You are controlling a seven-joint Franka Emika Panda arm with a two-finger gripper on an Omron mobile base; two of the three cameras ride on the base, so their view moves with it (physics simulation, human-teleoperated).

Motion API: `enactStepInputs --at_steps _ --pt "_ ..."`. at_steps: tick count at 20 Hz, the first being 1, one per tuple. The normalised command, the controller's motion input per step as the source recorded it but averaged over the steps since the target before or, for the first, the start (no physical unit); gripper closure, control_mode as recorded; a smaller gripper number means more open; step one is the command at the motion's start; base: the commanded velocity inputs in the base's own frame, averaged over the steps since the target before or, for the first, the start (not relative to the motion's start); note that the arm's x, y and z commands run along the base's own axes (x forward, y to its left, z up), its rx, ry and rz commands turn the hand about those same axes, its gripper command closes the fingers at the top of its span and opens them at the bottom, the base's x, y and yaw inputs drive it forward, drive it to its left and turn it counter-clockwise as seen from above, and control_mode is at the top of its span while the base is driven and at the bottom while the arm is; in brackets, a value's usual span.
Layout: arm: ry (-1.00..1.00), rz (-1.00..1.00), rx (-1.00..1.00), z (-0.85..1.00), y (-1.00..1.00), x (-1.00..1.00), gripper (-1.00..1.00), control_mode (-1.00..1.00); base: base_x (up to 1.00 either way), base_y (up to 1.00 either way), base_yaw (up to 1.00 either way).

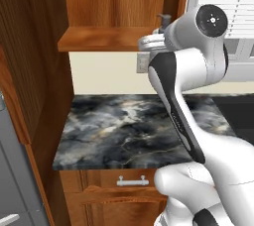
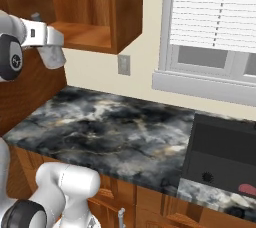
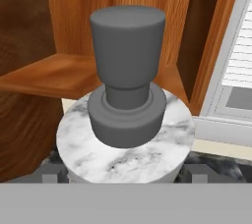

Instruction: Pick up the dish brush and soap dispenser from the sink, and place them back in the cabinet, and close the cabinet door.

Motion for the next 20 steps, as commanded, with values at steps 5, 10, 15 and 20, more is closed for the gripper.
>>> enactStepInputs --at_steps 5,10,15,20 --pt "-0.04 0.0 0.0 0.0 0.0 0.31 1.0 -1.0 0.0 0.0 0.0" --pt "0.0 0.0 0.0 0.09 0.0 0.36 1.0 -1.0 0.0 0.0 0.0" --pt "0.0 0.0 0.0 0.12 0.0 0.35 1.0 -1.0 0.0 0.0 0.0" --pt "0.0 0.0 0.0 0.11 0.0 0.37 1.0 -1.0 0.0 0.0 0.0"
